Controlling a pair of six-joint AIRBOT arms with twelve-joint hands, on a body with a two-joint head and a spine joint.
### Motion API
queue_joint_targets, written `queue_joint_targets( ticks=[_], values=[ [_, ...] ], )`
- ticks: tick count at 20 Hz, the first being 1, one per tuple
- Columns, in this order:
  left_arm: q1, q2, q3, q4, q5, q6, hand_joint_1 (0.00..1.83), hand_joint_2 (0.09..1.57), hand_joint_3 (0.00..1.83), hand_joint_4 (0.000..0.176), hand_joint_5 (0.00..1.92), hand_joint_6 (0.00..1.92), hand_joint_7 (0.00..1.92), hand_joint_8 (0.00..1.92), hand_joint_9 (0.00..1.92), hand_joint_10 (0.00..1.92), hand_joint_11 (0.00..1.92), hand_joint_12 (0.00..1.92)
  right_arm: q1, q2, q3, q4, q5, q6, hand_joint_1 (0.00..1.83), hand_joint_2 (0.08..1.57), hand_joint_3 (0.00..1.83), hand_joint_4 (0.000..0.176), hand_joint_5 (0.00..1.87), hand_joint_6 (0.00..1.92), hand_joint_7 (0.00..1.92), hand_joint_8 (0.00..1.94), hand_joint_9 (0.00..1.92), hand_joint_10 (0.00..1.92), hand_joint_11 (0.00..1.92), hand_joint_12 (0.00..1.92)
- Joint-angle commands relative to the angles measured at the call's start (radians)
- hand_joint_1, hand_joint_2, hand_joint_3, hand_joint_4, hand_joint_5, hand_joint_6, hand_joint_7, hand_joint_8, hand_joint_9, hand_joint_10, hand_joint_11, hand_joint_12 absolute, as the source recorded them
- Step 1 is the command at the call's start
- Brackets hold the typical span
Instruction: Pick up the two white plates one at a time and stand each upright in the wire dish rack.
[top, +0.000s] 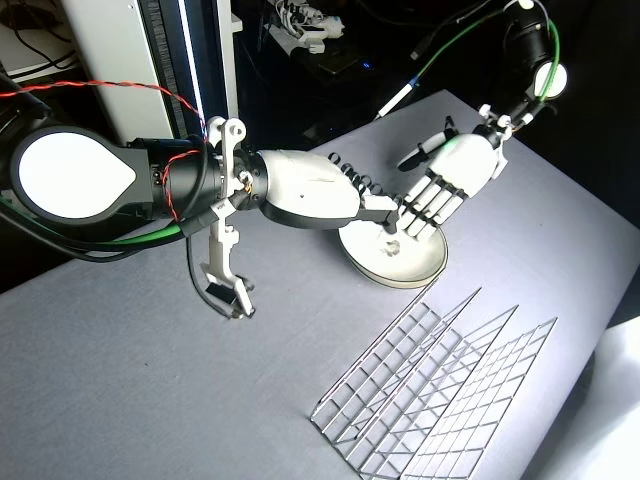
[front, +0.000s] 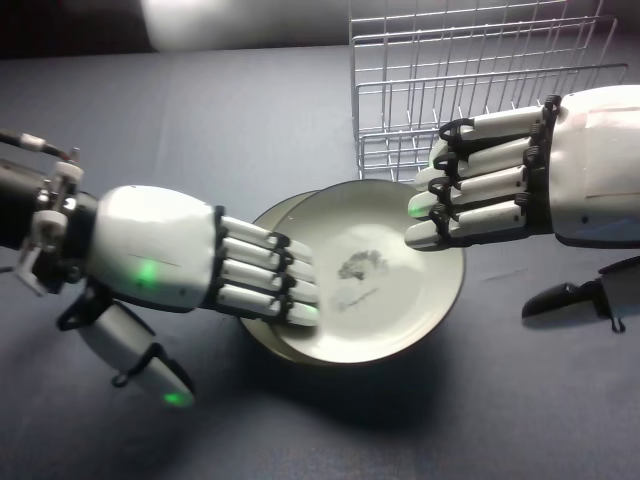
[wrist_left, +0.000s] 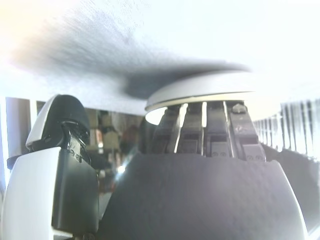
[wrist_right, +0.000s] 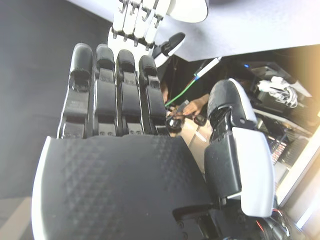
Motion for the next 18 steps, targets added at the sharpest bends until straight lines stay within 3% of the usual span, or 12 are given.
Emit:
queue_joint_targets(
  ticks=[1, 2, 4, 6, 7, 9, 12, 16, 18],
  values=[
    [0.014, -0.020, -0.011, 0.047, 0.005, 0.001, 0.00, 1.19, 0.00, 0.000, 0.00, 0.00, 0.00, 0.00, 0.00, 0.00, 0.00, 0.00, 0.004, 0.003, 0.002, 0.054, 0.080, -0.002, 0.63, 1.20, 0.00, 0.000, 0.28, 0.00, 0.24, 0.00, 0.23, 0.00, 0.00, 0.65],
    [0.013, -0.028, -0.014, 0.047, 0.009, 0.002, 0.00, 1.19, 0.00, 0.000, 0.00, 0.00, 0.00, 0.00, 0.00, 0.00, 0.00, 0.00, 0.003, 0.003, 0.002, 0.054, 0.079, -0.002, 0.86, 1.17, 0.00, 0.000, 0.21, 0.00, 0.17, 0.00, 0.15, 0.00, 0.00, 0.45],
    [0.008, -0.048, -0.016, 0.048, 0.016, 0.008, 0.00, 1.19, 0.00, 0.000, 0.00, 0.00, 0.00, 0.00, 0.00, 0.00, 0.00, 0.00, -0.005, 0.003, 0.002, 0.054, 0.069, -0.001, 1.15, 1.11, 0.00, 0.000, 0.15, 0.00, 0.10, 0.00, 0.10, 0.00, 0.00, 0.34],
    [-0.001, -0.065, -0.016, 0.050, 0.018, 0.012, 0.00, 1.18, 0.00, 0.000, 0.00, 0.00, 0.00, 0.00, 0.00, 0.00, 0.00, 0.00, -0.015, 0.002, 0.003, 0.054, 0.059, 0.002, 1.36, 1.03, 0.00, 0.000, 0.13, 0.00, 0.04, 0.00, 0.04, 0.00, 0.00, 0.34],
    [-0.003, -0.068, -0.016, 0.050, 0.018, 0.012, 0.00, 1.18, 0.00, 0.000, 0.00, 0.00, 0.00, 0.00, 0.00, 0.00, 0.00, 0.00, -0.017, 0.002, 0.004, 0.054, 0.056, 0.003, 1.36, 1.03, 0.00, 0.000, 0.13, 0.00, 0.04, 0.00, 0.04, 0.00, 0.00, 0.34],
    [-0.009, -0.076, -0.016, 0.050, 0.018, 0.012, 0.00, 1.18, 0.00, 0.000, 0.00, 0.00, 0.00, 0.00, 0.00, 0.00, 0.00, 0.00, -0.024, -0.003, 0.004, 0.054, 0.041, 0.006, 1.37, 1.04, 0.00, 0.000, 0.06, 0.01, 0.00, 0.00, 0.00, 0.00, 0.00, 0.16],
    [-0.016, -0.079, -0.016, 0.050, 0.019, 0.012, 0.00, 1.17, 0.00, 0.000, 0.00, 0.00, 0.00, 0.00, 0.00, 0.00, 0.00, 0.00, -0.042, -0.012, 0.004, 0.054, 0.039, 0.007, 1.36, 1.04, 0.00, 0.000, 0.06, 0.00, 0.00, 0.00, 0.00, 0.00, 0.00, 0.15],
    [-0.015, -0.075, -0.018, 0.050, 0.021, 0.012, 0.00, 1.18, 0.00, 0.000, 0.00, 0.00, 0.00, 0.00, 0.00, 0.00, 0.00, 0.00, -0.063, -0.012, 0.004, 0.054, 0.039, 0.011, 1.40, 1.08, 0.01, 0.000, 0.11, 0.01, 0.03, 0.00, 0.03, 0.01, 0.00, 0.23],
    [-0.012, -0.071, -0.018, 0.050, 0.021, 0.012, 0.00, 1.18, 0.00, 0.000, 0.00, 0.00, 0.00, 0.00, 0.00, 0.00, 0.00, 0.00, -0.071, -0.012, 0.004, 0.054, 0.040, 0.011, 1.40, 1.07, 0.00, 0.000, 0.14, 0.01, 0.07, 0.01, 0.07, 0.01, 0.00, 0.37]
  ],
)
